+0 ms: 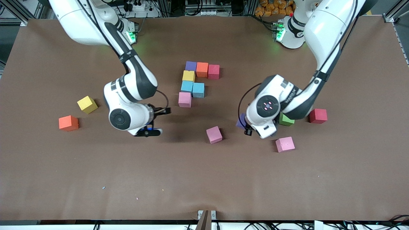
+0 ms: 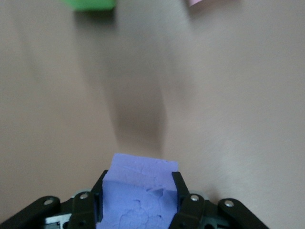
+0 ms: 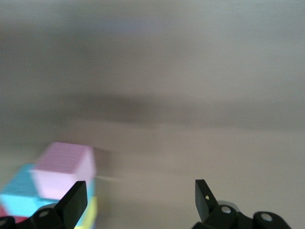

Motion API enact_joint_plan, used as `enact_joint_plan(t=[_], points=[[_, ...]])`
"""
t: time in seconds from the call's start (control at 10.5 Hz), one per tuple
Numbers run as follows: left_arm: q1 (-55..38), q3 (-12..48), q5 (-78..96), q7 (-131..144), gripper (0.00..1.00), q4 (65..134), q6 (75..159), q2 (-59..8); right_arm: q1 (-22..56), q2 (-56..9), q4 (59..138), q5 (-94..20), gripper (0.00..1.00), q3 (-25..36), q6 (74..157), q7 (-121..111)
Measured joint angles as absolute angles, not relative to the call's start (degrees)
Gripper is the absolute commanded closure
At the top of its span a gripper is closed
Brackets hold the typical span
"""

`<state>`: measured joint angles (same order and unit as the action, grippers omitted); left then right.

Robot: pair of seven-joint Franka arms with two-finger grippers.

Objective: Arrange 11 blocks into digit 3
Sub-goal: 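Carry the purple block with the left gripper while the right gripper reaches yellow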

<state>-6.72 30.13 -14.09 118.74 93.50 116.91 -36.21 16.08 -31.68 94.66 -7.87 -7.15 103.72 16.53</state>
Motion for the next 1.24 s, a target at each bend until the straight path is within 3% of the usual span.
enact_joint_plan(t=[0.29, 0.67, 1.24], points=[[-8.53, 34.57, -15.0, 133.53, 1.0, 101.7, 122.38, -33.49, 14.22, -25.23, 106.06, -1.6, 0.0, -7.07, 107.69, 11.65], [-16.87, 35.01, -22.62, 156.55, 1.0, 107.45, 126.92, -33.03, 4.57, -17.07, 121.43, 2.63, 0.0, -6.83, 113.25, -6.99], [-18.72, 34.79, -22.9, 157.44, 1.0, 109.64, 132.74, -34.12, -10.18, -13.2, 127.21, 13.95, 0.0, -6.77, 114.36, -21.68]])
